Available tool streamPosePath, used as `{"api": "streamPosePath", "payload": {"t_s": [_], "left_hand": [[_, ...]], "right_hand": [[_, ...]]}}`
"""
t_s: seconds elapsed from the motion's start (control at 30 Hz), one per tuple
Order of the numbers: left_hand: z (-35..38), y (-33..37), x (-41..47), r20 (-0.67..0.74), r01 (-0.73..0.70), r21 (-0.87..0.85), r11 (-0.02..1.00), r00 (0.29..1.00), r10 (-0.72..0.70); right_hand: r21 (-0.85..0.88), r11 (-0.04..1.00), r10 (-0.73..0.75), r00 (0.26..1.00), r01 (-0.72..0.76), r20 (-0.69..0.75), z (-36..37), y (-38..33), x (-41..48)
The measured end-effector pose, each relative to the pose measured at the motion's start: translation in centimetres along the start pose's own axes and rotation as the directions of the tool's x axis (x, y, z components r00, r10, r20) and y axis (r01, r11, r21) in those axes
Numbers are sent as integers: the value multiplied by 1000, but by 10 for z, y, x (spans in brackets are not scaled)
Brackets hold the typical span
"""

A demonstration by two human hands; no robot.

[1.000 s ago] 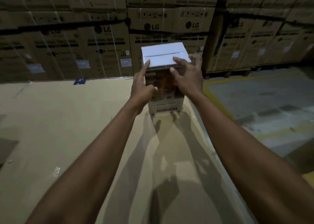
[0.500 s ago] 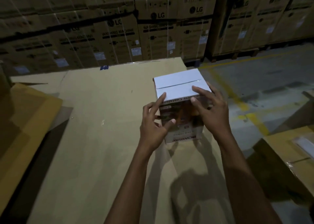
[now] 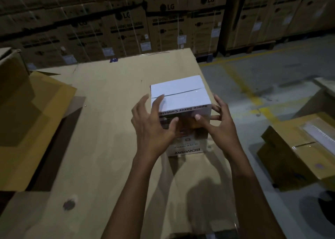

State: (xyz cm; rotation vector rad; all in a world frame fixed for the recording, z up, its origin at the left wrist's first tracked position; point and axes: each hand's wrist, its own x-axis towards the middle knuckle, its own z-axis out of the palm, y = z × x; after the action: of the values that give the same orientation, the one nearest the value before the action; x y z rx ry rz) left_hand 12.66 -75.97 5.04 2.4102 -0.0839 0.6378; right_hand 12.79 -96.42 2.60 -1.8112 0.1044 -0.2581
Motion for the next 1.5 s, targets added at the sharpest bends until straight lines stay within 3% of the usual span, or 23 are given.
{"api": "streamPosePath", "payload": {"t_s": [0.1,0.17,0.27,0.43,0.53,0.63,0.73,0.87,1.03,1.13,1.2,1.27,1.33,1.4,1.5], "left_hand": [[9,21,6,18,-238,190,953,971,238],[21,28,9,90,-327,247,912,945,315],[35,22,15,121,-317,259,912,948,295],[18,-21,29,-22,-220,293,931,971,236],[-7,-58,31,-111,-119,176,977,984,139],[-30,-102,22,-138,9,-62,998,990,-18],[-45,-141,5,-133,118,-310,943,977,-166],[-51,-168,-25,-27,285,-476,832,941,-338],[-36,-187,-54,107,449,-666,596,848,-519],[-17,-176,-69,184,510,-692,510,809,-559],[-5,-158,-76,277,573,-680,458,778,-563],[4,-133,-81,395,634,-667,391,746,-536],[14,-111,-87,519,714,-614,336,686,-510],[26,-97,-87,586,759,-566,323,645,-490],[40,-92,-90,662,834,-441,333,552,-507]], "right_hand": [[-15,994,109,993,-108,45,-12,11,-2],[-31,978,209,975,-208,70,-21,20,-2],[-37,941,339,938,-338,70,-32,34,-4],[92,893,437,898,-440,56,-43,57,-11],[127,855,495,864,-503,91,-32,69,-11],[208,799,535,825,-564,181,-1,80,-13],[300,755,526,812,-583,253,41,90,-14],[434,692,477,817,-577,324,94,91,-10],[453,752,399,878,-478,265,108,66,-8],[447,818,281,930,-362,237,91,48,0],[384,899,170,976,-211,138,73,25,16],[180,983,-19,1000,22,-21,55,1,37],[-34,970,-243,969,242,-36,43,-24,57],[-177,889,-428,904,421,4,38,-46,69],[-310,770,-545,828,558,137,45,-61,62]]}}
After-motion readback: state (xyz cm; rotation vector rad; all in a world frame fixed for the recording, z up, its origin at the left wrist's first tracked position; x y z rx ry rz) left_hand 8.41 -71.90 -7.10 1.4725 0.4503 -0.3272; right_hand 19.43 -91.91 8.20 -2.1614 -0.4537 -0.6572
